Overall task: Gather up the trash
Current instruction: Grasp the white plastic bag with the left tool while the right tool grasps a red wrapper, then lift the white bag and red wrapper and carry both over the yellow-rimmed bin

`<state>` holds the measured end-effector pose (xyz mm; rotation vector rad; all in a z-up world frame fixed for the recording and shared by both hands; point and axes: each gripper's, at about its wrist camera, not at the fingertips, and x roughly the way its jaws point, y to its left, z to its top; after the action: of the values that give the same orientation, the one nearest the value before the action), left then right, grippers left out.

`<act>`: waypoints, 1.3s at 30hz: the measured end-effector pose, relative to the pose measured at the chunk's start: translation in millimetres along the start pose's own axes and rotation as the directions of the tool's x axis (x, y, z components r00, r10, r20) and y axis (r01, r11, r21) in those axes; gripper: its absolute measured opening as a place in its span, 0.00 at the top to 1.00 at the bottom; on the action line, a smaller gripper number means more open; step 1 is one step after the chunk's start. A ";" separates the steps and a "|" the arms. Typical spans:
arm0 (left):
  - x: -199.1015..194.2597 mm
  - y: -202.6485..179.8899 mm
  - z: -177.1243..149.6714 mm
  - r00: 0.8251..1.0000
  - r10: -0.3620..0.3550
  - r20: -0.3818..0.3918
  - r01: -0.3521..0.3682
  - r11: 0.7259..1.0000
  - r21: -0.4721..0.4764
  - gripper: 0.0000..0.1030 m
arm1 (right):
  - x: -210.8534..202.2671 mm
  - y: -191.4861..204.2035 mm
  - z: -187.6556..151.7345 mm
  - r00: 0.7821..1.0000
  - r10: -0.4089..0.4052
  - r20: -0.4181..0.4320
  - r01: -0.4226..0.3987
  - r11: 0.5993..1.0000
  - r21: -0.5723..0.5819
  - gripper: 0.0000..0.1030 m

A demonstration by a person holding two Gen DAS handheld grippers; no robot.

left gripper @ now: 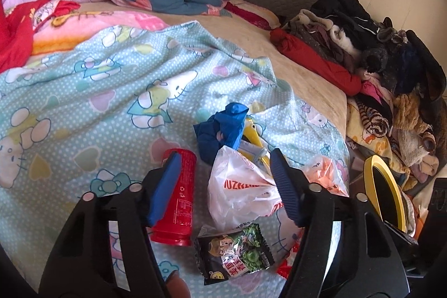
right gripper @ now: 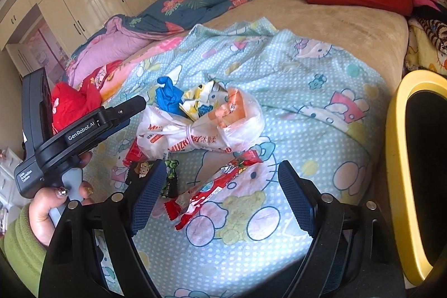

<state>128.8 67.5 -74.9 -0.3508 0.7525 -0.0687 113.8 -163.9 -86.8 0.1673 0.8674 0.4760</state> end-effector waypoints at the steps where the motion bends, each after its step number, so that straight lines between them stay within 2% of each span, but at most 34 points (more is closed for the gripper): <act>1: 1.6 0.9 -0.1 1.000 -0.001 -0.007 0.001 1.000 -0.004 0.50 | 4.7 0.2 -0.3 1.000 -0.002 -0.013 0.002 1.000 0.003 0.23; 7: 10.0 0.6 -4.3 0.999 -0.011 -0.049 0.011 1.000 -0.011 0.56 | 31.0 -6.2 1.1 0.997 0.013 -0.077 -0.007 0.997 0.077 0.36; 9: 12.5 -0.4 -5.4 0.998 -0.014 -0.060 0.014 1.000 -0.010 0.57 | 40.8 -9.4 -0.4 0.994 0.028 -0.104 -0.017 0.994 0.105 0.56; 13: 15.9 -1.0 -8.3 0.997 -0.010 -0.075 0.010 1.000 -0.003 0.60 | 42.6 -15.0 -5.9 0.994 0.042 -0.106 -0.029 0.992 0.123 0.74; 15: 19.4 -0.7 -9.7 0.996 -0.003 -0.089 0.002 1.000 -0.005 0.67 | 39.5 -19.1 -6.1 0.993 0.062 -0.101 -0.047 0.989 0.143 0.81; 16: 20.6 -0.6 -10.3 0.996 0.001 -0.093 -0.001 1.000 -0.004 0.75 | 38.4 -20.0 -6.3 0.993 0.066 -0.098 -0.051 0.988 0.145 0.82; 17: 21.4 -0.9 -11.0 0.995 0.004 -0.096 -0.005 1.000 -0.002 0.78 | 37.1 -20.7 -6.6 0.993 0.066 -0.094 -0.052 0.988 0.146 0.85; 18: 22.2 -1.3 -11.8 0.995 0.008 -0.100 -0.007 1.000 0.003 0.78 | 36.1 -21.5 -6.7 0.994 0.066 -0.091 -0.053 0.988 0.146 0.86; 21: 22.3 -0.2 -11.8 0.995 0.007 -0.102 -0.007 1.000 0.000 0.88 | 34.7 -22.3 -6.9 0.995 0.066 -0.081 -0.053 0.986 0.155 0.87; 28: 11.7 -13.0 -6.0 0.997 -0.011 -0.078 0.014 0.999 0.035 0.90 | 13.6 -39.2 -5.0 0.998 0.065 -0.025 -0.059 0.981 0.186 0.93; 39: -17.3 -36.9 11.7 0.998 -0.054 0.016 0.053 0.997 0.061 0.91 | -19.3 -55.2 9.2 0.996 0.057 0.074 -0.070 0.980 0.184 0.94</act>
<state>126.4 39.4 -43.3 -0.3133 0.7218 -0.1383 128.6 -221.2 -85.7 0.3821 0.8412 0.4457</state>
